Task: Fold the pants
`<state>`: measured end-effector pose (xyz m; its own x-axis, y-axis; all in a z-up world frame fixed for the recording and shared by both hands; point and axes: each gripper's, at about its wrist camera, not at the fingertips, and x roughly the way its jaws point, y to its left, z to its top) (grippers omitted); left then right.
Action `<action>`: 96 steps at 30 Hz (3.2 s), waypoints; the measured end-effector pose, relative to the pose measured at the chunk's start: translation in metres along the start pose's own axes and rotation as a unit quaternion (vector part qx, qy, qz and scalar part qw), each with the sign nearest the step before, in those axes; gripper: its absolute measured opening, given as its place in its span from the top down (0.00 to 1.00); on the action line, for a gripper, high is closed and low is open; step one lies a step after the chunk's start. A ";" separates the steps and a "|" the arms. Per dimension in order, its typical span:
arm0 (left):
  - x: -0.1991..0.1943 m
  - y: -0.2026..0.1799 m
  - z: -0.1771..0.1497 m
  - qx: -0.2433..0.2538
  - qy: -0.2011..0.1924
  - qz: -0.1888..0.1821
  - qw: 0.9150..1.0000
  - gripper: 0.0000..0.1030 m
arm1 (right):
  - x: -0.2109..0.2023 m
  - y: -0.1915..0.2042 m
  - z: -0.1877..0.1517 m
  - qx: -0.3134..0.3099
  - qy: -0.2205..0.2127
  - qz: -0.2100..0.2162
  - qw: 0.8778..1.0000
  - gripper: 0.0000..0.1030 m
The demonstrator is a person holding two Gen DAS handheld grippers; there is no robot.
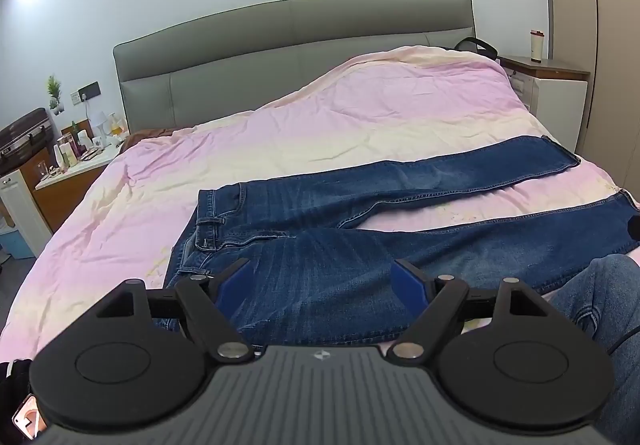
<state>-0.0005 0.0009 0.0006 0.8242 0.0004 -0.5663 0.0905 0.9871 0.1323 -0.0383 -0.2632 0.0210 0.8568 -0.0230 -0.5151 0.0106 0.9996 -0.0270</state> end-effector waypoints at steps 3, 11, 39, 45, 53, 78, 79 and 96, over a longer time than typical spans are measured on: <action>-0.001 0.001 0.002 -0.001 0.003 0.000 1.000 0.11 | 0.001 0.000 0.000 0.000 0.002 -0.001 1.000 0.05; -0.001 0.007 0.001 -0.002 0.000 0.000 1.000 0.11 | 0.003 0.003 0.000 -0.006 0.003 0.000 1.000 0.05; 0.000 0.005 -0.003 -0.006 -0.005 0.002 1.000 0.11 | 0.005 0.005 -0.003 -0.013 0.005 0.000 1.000 0.05; 0.000 0.005 -0.004 -0.005 -0.007 0.002 1.000 0.11 | 0.004 0.005 -0.002 -0.014 0.004 0.001 1.000 0.05; 0.010 0.011 0.002 0.008 -0.005 0.002 1.000 0.11 | 0.007 -0.001 -0.002 -0.018 -0.012 -0.008 1.000 0.05; 0.166 0.062 -0.029 0.345 0.131 -0.070 0.927 0.28 | 0.200 -0.131 -0.003 -0.160 0.162 0.024 0.974 0.37; 0.173 0.063 -0.032 0.361 0.147 -0.079 0.917 0.29 | 0.207 -0.138 -0.005 -0.160 0.172 0.027 0.972 0.37; 0.254 0.019 -0.048 0.436 0.303 -0.210 0.821 0.29 | 0.256 -0.225 -0.047 -0.253 0.325 0.051 0.910 0.49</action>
<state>0.1836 0.0273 -0.1803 0.2128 0.0292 -0.9767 0.8796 0.4296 0.2045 0.1541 -0.4945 -0.1452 0.3529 -0.1009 -0.9302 -0.4317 0.8645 -0.2575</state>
